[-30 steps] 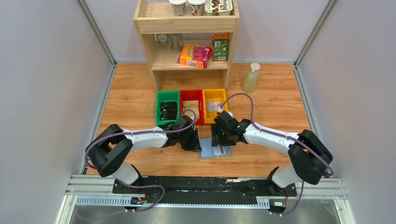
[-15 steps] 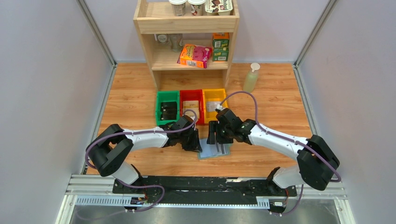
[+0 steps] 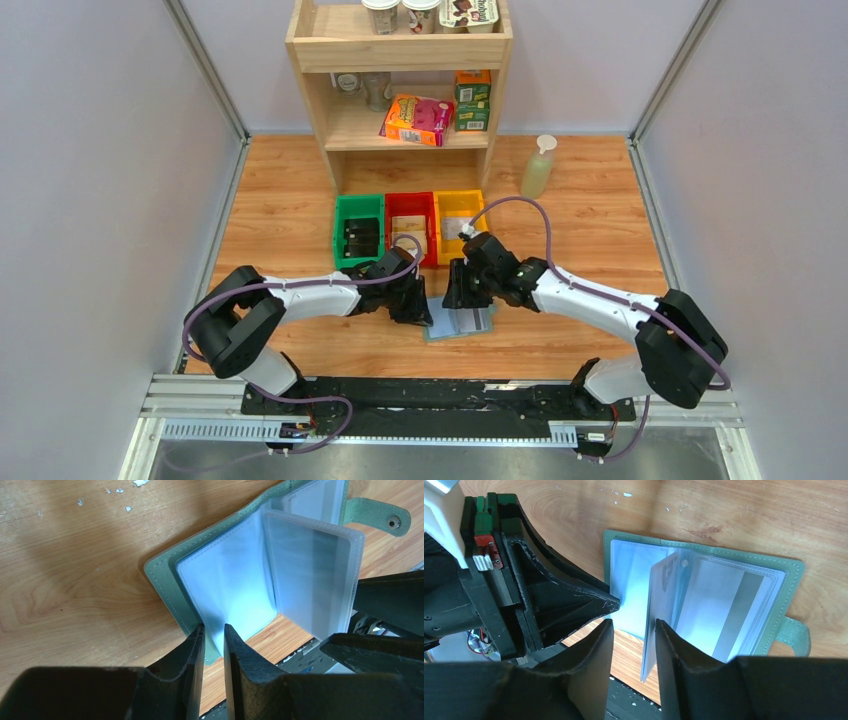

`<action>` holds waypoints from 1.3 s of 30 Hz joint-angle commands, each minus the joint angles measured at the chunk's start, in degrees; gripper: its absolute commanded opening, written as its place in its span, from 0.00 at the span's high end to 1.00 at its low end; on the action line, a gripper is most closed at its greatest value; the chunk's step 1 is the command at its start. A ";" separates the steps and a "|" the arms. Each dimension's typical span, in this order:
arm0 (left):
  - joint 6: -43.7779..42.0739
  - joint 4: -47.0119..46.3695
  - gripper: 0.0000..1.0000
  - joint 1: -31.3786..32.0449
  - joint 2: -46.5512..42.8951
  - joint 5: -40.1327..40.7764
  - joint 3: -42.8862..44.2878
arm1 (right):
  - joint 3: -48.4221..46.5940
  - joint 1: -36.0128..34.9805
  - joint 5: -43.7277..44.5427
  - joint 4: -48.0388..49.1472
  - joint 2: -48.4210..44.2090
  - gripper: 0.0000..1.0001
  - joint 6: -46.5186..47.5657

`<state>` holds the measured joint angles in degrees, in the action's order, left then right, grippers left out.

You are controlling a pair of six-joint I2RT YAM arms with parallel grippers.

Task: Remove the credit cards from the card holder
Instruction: Remove the credit card from the card holder.

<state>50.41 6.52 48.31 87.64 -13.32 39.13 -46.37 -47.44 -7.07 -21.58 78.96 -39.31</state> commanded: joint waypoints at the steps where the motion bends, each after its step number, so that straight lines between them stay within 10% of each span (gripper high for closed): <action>1: -0.75 -1.08 0.72 0.47 0.52 -0.48 1.12 | 1.28 -0.02 -0.05 3.21 -1.97 0.66 -0.50; 8: -0.75 -0.99 0.72 0.46 0.43 -0.56 1.03 | 2.77 0.68 0.40 3.74 -1.00 0.90 -1.03; 25: -0.67 -1.07 0.72 0.55 0.52 -0.48 1.12 | 5.94 3.06 -5.14 8.84 -2.67 0.65 -2.26; 39: -1.02 0.51 0.72 0.47 -1.94 1.46 1.12 | 6.99 4.37 -6.64 10.77 -1.09 0.70 -4.19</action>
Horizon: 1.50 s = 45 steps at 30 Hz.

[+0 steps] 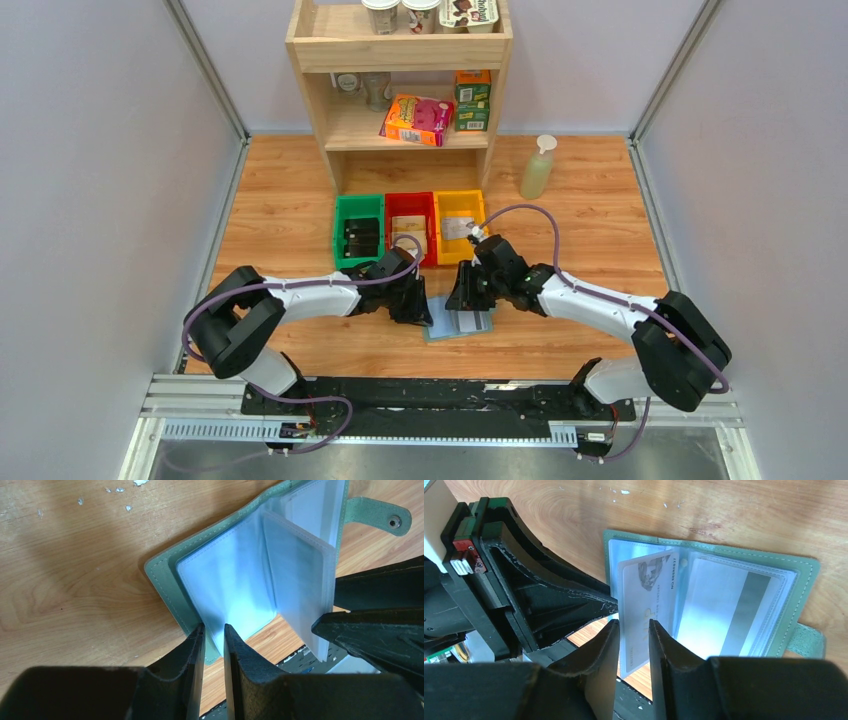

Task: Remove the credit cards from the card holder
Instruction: Remove the credit card from the card holder.

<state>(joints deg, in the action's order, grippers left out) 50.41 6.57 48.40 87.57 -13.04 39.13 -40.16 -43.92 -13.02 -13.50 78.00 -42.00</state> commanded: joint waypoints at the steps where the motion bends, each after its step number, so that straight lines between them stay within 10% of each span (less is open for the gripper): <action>1: -1.02 0.55 0.72 0.46 -2.14 1.35 1.12 | 1.05 1.03 -0.52 2.51 -0.21 0.71 -1.68; 14: -0.93 0.38 0.72 0.38 -1.88 1.08 1.03 | 3.33 2.61 -2.80 4.88 -2.76 0.65 -2.30; 45: -0.75 -0.06 0.71 0.46 -1.70 0.38 0.86 | 6.59 5.07 -7.55 10.77 -3.47 0.87 -5.11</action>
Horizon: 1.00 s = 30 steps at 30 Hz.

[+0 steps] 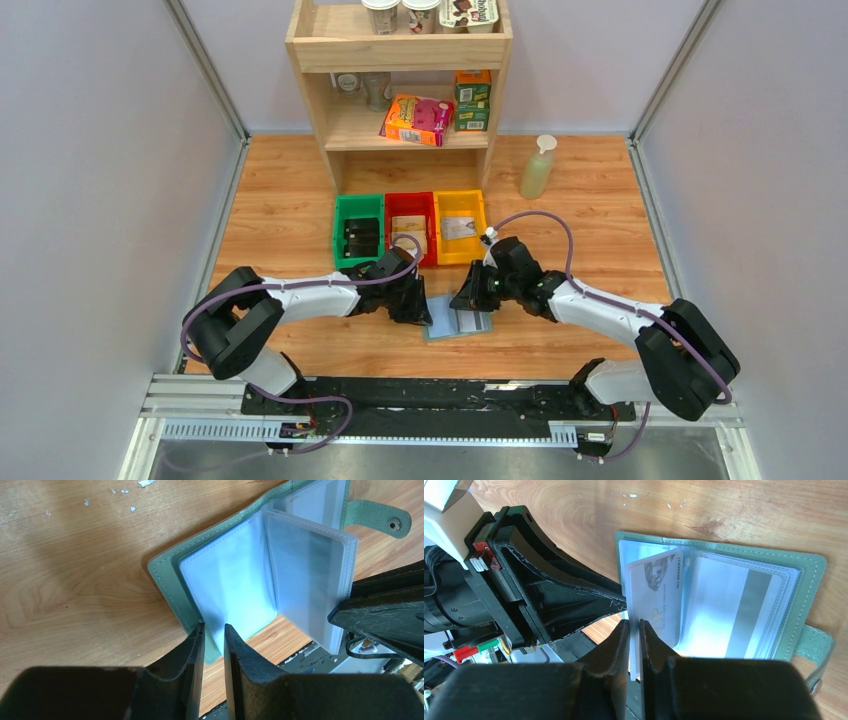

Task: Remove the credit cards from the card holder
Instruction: Remove the credit card from the card holder.

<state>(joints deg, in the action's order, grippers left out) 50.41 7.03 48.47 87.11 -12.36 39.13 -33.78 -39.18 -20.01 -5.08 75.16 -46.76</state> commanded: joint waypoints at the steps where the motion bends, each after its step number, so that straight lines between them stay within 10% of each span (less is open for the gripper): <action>1: -0.75 -0.52 0.71 0.40 -1.24 -0.21 0.86 | 0.38 0.33 -0.90 2.88 -0.62 0.89 -0.52; 30: -1.02 -0.26 0.71 0.40 -1.07 -0.12 1.21 | 1.52 0.42 -6.45 12.20 5.09 0.99 -2.46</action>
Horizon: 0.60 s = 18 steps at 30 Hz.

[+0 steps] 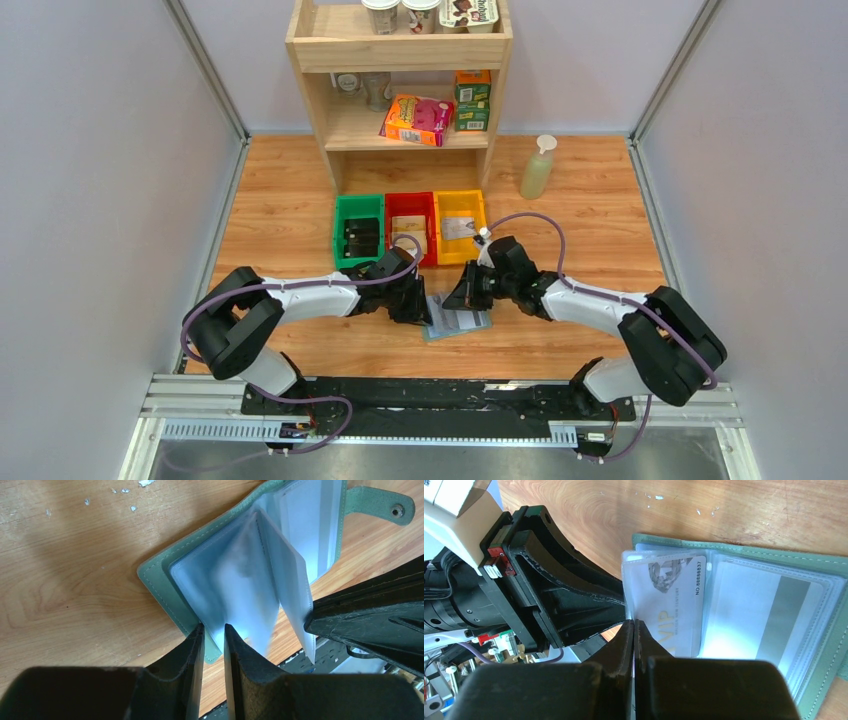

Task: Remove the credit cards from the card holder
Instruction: Remove the credit card from the card holder.

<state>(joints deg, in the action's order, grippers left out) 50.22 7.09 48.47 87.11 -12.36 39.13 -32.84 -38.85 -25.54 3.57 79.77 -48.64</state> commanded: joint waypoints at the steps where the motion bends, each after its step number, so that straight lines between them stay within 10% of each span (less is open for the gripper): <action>1: -0.73 -0.32 0.72 0.40 -1.07 -0.12 1.12 | 0.50 0.09 -0.83 3.37 0.39 1.00 -0.66; 12: -0.65 0.46 0.71 0.40 -2.91 0.93 0.68 | -0.47 3.69 8.30 -12.96 -4.79 1.00 3.99; 18: -1.35 3.80 0.64 0.40 -6.51 3.74 0.68 | -2.57 4.13 15.07 -22.19 -7.17 0.79 7.15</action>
<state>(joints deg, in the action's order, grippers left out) 50.09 8.82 48.47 84.53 -10.98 39.13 -32.88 -34.96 -17.04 -9.98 74.32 -45.10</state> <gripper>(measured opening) 0.331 0.169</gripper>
